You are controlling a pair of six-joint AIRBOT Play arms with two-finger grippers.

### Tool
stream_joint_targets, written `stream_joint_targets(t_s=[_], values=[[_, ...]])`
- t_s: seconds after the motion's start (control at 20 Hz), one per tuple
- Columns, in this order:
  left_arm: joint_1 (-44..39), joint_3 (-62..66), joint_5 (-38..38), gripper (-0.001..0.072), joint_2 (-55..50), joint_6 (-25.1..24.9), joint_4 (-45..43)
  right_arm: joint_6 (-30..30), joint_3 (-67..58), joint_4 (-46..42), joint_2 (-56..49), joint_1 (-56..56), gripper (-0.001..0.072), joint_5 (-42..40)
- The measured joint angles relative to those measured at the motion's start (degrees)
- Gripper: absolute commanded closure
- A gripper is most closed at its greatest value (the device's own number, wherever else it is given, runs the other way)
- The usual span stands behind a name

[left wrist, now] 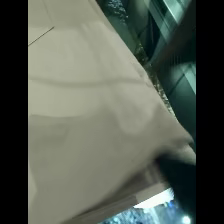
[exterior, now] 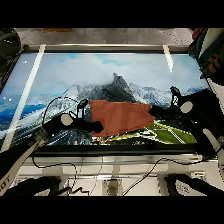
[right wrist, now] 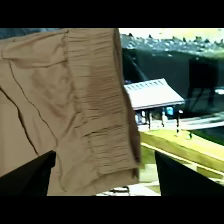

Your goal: Fold the clothes and pants, and hang the long-sleeved shirts on hangers.

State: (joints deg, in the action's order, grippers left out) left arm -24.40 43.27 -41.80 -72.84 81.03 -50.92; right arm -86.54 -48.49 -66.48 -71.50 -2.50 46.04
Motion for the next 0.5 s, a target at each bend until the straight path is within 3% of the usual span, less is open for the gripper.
stream_joint_targets(t_s=[0.25, 0.5], values=[[1.09, 0.63, 0.79, -0.0012, 0.79, -0.26, 0.07, 0.13, -5.68, -0.81, -2.45, -6.25, 0.0028, 1.49], [3.50, 1.73, 1.05, -0.0006, 1.77, -0.42, -0.13, 7.78, -14.91, 8.02, -14.23, -13.79, 0.0027, 15.28]])
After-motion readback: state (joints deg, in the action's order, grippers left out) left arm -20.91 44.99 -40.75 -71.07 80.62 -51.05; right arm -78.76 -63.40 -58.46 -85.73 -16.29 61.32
